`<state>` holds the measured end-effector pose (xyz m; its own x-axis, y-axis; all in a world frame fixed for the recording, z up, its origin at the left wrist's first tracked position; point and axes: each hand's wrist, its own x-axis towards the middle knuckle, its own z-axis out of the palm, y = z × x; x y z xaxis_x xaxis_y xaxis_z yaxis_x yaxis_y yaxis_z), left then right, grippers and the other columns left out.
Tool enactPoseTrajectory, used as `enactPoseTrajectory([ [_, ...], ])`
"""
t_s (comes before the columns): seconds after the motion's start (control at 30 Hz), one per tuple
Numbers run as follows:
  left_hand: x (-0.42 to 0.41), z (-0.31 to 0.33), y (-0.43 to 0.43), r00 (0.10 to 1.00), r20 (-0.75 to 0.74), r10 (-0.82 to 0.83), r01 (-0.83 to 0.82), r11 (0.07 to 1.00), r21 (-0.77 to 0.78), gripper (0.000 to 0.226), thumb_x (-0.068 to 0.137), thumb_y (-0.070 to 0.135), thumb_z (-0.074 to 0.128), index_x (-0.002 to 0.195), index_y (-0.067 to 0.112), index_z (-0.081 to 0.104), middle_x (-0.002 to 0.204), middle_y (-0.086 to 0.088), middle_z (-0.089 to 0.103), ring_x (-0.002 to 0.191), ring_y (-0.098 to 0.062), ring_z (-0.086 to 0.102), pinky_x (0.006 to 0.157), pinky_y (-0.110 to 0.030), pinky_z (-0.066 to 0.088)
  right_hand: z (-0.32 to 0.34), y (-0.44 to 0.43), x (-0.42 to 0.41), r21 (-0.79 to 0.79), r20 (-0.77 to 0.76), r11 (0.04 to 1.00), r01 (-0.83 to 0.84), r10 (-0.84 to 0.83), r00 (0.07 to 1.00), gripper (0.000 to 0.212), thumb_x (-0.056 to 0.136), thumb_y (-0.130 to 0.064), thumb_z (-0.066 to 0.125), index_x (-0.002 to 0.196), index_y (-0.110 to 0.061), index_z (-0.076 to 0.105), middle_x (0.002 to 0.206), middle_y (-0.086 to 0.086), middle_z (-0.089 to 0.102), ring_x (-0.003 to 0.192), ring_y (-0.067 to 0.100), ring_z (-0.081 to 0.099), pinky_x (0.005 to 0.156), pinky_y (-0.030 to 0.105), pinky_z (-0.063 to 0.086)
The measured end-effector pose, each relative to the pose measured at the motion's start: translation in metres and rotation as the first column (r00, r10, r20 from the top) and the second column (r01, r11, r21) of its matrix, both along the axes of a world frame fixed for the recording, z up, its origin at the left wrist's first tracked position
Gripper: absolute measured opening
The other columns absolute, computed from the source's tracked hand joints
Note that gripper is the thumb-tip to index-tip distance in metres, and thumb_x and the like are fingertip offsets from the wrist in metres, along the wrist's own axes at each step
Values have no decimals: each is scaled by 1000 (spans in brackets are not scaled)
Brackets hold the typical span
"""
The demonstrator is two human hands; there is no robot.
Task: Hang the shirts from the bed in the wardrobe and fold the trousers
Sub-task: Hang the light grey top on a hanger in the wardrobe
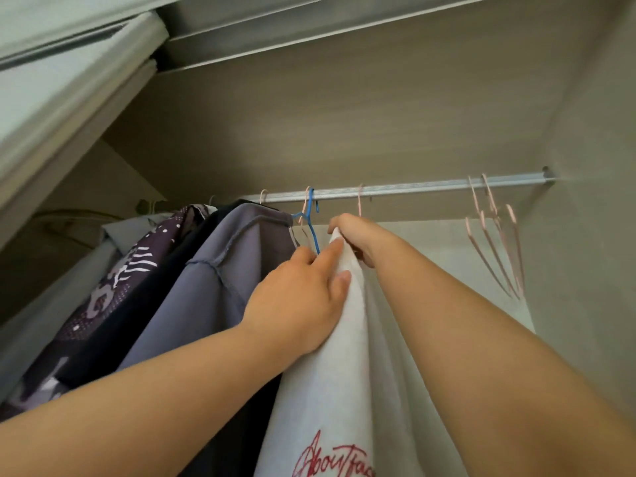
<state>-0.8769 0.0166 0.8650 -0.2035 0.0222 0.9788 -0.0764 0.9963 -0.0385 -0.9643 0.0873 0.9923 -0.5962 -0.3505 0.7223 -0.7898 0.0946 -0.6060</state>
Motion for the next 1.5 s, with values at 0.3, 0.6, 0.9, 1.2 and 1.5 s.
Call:
enactPoseTrajectory([
  [0.3, 28, 5, -9, 921, 215, 324, -319, 946, -58, 75, 81, 69, 46, 146, 37, 26, 159, 3, -9, 144, -20, -12, 115, -49, -3, 4, -43, 14, -5, -6, 990, -139, 139, 990, 33, 58, -38, 55, 82, -17, 65, 88, 5, 65, 81, 21, 63, 85, 35, 52],
  [0.6, 35, -19, -19, 829, 291, 478, -457, 878, -140, 70, 83, 57, 51, 144, 38, 24, 156, 1, -23, 142, -25, -24, 110, -55, -17, -10, -46, 12, -126, 4, 923, -364, 367, 930, 27, 85, -44, 58, 94, -19, 62, 89, 4, 65, 80, 19, 60, 69, 26, 42],
  [0.9, 43, -88, -17, 755, 240, 611, -591, 792, -156, 58, 91, 57, 36, 144, 35, 30, 157, 2, -22, 142, -26, -22, 108, -58, -17, -129, -38, 9, -71, -253, 962, -265, 240, 937, 63, 95, -39, 47, 149, -16, 23, 155, 4, 23, 141, 17, 24, 112, 27, 18],
  [1.2, 88, -167, -7, 729, 115, 674, -646, 734, -210, 58, 94, 58, 25, 143, 31, 39, 160, 0, 9, 147, -26, -1, 109, -52, -21, -272, -33, 13, -64, -286, 969, -239, 211, 935, 54, 98, -36, 38, 148, -22, 24, 153, -1, 30, 138, 16, 30, 114, 35, 25],
  [1.5, 136, -264, -23, 703, 177, 689, -662, 725, -193, 53, 95, 46, 30, 145, 30, 34, 155, -5, 27, 143, -30, 24, 114, -59, 9, -376, -34, 74, -60, -271, 997, -53, 35, 962, 53, 99, -33, 37, 149, -20, 22, 155, -4, 25, 139, 17, 25, 107, 28, 24],
])
